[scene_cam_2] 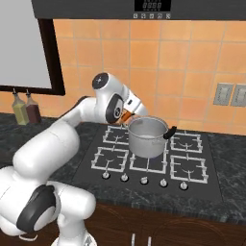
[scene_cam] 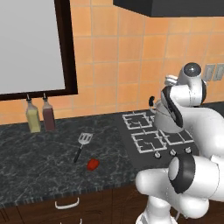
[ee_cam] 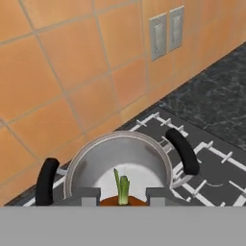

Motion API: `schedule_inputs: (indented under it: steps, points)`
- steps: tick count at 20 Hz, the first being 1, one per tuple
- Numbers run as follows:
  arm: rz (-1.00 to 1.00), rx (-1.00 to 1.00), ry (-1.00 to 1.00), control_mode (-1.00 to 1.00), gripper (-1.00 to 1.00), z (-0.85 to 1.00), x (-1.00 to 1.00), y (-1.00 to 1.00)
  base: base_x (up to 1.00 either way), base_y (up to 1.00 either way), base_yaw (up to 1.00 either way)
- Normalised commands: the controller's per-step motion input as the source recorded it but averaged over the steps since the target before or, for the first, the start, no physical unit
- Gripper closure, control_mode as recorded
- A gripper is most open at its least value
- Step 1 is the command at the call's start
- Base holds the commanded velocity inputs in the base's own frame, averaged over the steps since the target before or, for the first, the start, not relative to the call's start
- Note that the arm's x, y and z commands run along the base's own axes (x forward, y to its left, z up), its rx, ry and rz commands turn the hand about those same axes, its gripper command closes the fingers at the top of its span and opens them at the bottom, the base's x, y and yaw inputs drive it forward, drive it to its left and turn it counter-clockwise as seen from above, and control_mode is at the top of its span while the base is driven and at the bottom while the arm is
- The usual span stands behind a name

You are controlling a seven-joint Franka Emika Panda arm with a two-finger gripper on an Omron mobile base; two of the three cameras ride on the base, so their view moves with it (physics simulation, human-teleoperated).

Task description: Put the carrot and bell pepper in the pot. Retrieve the spatula and lightly stir the vegetables in the pot.

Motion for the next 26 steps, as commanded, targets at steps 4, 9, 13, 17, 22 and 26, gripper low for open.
schedule_inputs:
  steps: [4,9,13,17,22,26]
  points:
    - [0.00,-0.09,-0.14,-1.00,1.00,-0.60,0.36,-0.20,0.00,0.00,0.00]
    - [-0.01,-0.02,-0.03,-1.00,1.00,-0.33,0.42,-0.34,0.00,0.00,0.00]
    - [0.00,0.00,0.00,-1.00,1.00,-0.18,0.41,-0.21,0.00,0.00,0.00]
    - [-0.01,0.00,0.00,-1.00,1.00,-0.03,0.45,-0.15,0.00,0.00,0.00]
    - [-0.01,0.00,0.00,-1.00,1.00,-0.09,0.53,-0.11,0.00,0.00,0.00]
    - [0.00,0.00,0.00,-1.00,1.00,-0.45,0.18,0.00,0.00,0.00,0.00]
